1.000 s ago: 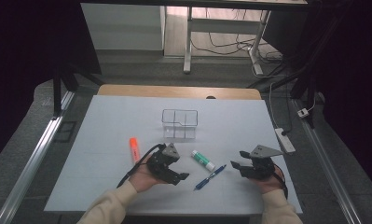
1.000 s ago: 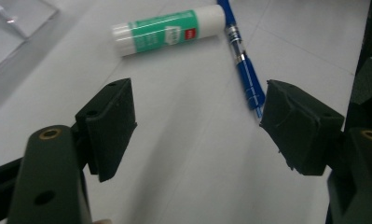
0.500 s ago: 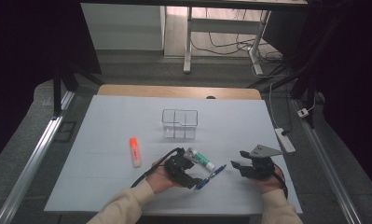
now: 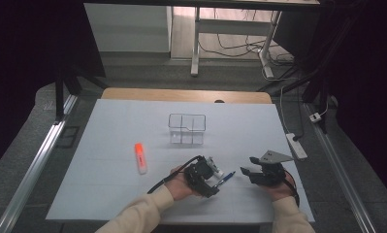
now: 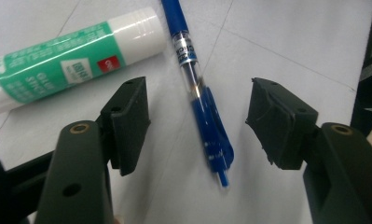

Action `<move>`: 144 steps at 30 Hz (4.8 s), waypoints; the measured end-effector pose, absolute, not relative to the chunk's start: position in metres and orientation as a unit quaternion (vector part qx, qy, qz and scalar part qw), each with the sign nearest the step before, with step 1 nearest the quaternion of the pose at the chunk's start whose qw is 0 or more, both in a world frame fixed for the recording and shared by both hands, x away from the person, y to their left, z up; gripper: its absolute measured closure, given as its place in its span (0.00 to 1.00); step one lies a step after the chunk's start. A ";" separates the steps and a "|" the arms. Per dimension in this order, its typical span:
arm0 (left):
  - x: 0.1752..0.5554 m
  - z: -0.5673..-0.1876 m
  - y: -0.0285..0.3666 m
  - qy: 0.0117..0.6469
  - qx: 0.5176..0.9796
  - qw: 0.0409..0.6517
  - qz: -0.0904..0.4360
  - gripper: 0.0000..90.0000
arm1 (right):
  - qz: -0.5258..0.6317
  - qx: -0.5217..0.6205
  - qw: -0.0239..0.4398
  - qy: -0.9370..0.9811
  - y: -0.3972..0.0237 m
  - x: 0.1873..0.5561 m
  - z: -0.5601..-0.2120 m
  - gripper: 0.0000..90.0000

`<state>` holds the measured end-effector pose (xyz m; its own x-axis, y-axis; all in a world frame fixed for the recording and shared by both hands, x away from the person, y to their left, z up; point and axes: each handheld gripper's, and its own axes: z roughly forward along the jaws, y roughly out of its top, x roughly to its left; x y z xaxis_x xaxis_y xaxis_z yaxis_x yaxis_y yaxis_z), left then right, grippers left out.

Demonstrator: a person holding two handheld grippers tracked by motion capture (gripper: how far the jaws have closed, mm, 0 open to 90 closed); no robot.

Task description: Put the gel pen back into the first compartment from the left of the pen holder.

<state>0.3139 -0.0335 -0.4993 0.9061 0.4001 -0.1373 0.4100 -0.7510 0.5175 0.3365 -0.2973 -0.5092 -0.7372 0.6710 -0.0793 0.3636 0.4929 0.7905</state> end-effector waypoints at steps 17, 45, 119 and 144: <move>0.319 -0.508 -0.055 0.228 0.942 0.246 0.015 0.64 | 0.396 0.319 0.194 0.839 -0.298 0.337 -0.510 0.46; 0.312 -0.507 -0.060 0.217 0.948 0.229 0.035 0.87 | 0.392 0.330 0.202 0.834 -0.298 0.338 -0.509 0.46; 0.333 -0.447 0.038 0.240 0.847 0.473 0.033 0.88 | 0.396 0.345 0.207 0.825 -0.303 0.339 -0.507 0.47; 0.350 -0.435 0.064 0.252 0.813 0.523 0.050 0.88 | 0.393 0.343 0.206 0.828 -0.302 0.339 -0.507 0.47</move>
